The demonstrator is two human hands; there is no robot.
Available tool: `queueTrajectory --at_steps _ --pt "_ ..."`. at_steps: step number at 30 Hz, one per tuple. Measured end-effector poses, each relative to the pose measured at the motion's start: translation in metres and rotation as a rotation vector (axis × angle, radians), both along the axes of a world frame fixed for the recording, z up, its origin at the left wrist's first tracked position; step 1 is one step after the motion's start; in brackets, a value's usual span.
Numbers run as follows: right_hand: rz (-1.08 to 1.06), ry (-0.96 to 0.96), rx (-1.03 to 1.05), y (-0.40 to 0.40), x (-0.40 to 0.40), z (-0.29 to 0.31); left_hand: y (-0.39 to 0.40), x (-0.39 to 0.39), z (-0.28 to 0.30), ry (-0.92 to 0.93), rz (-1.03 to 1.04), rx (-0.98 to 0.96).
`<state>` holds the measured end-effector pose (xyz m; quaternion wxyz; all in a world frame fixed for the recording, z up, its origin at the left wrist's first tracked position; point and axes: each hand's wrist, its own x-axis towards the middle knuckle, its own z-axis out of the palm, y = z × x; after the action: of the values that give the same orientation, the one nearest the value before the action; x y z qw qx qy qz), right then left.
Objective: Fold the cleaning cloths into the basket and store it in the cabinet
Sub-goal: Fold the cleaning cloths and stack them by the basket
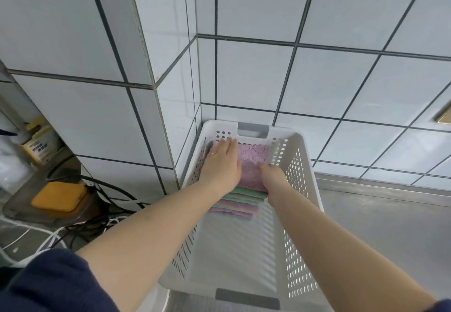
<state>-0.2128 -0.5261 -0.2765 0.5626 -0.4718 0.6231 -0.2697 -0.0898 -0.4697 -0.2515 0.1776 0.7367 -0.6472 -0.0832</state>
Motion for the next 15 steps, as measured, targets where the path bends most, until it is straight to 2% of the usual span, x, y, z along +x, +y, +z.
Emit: queueTrajectory --at_steps 2,5,9,15 --pt "0.009 0.017 -0.009 0.003 0.002 0.004 -0.002 -0.005 -0.005 -0.105 -0.103 0.034" --pt "0.067 -0.01 -0.004 0.008 0.006 0.003 -0.003 -0.012 -0.011 -0.172 -0.116 0.135" --pt "0.135 -0.036 -0.008 0.015 0.012 -0.005 -0.002 -0.003 -0.019 -0.167 -0.04 0.184" --pt "0.222 -0.038 -0.017 0.024 0.017 -0.009 -0.001 0.005 -0.033 -0.172 -0.014 0.368"
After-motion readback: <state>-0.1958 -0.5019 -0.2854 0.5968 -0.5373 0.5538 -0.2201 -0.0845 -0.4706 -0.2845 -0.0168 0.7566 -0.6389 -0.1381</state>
